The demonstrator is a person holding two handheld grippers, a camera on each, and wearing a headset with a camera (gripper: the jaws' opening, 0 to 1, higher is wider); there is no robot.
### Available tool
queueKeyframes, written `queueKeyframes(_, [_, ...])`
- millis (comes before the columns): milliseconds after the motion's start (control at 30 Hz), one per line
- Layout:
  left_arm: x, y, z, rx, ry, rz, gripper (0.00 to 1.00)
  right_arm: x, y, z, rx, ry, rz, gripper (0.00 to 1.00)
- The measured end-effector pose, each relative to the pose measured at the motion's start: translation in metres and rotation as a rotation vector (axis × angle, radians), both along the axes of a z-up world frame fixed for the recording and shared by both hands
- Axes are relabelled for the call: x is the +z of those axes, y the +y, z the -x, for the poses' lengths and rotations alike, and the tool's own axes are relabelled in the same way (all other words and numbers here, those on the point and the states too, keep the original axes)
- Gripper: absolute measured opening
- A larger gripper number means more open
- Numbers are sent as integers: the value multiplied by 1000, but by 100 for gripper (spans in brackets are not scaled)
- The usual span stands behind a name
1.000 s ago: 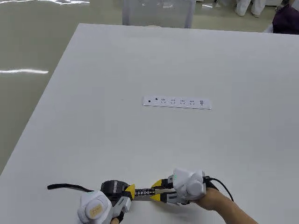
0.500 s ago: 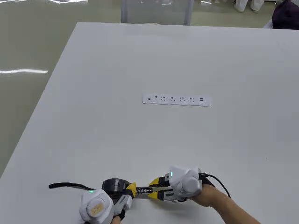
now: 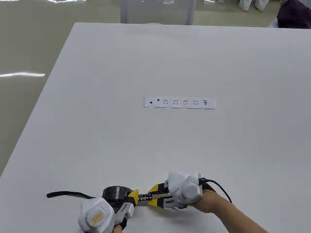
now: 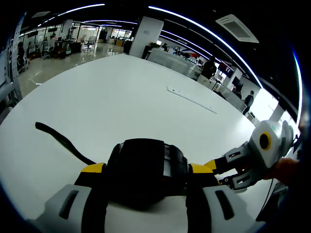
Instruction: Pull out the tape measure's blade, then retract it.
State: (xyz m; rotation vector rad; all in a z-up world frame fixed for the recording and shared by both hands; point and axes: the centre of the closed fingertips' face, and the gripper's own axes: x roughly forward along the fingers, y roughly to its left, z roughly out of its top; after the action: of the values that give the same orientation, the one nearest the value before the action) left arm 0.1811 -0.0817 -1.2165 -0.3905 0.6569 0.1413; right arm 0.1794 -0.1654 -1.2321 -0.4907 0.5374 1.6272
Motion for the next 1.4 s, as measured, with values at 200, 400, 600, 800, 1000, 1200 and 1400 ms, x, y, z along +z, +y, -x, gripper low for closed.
queueKeyframes(200, [1,0,0,1,1,3,63,1,2,1,4,3,0,13])
queueKeyframes(400, [0,0,0,0,1,4,63,0,6,2,9,4,1,13])
queueKeyframes(600, [1,1,0,0,2,7,63,-1,9,2,14,6,1,13])
queueKeyframes(800, [0,1,0,-1,3,11,62,0,12,3,15,11,0,13])
queueKeyframes(1000, [0,1,-1,1,2,18,62,1,16,3,18,12,-2,13])
queueKeyframes(1200, [1,2,-1,3,1,26,62,1,19,4,24,12,-5,13])
queueKeyframes(1400, [0,2,0,7,0,34,62,1,22,4,27,12,-9,13])
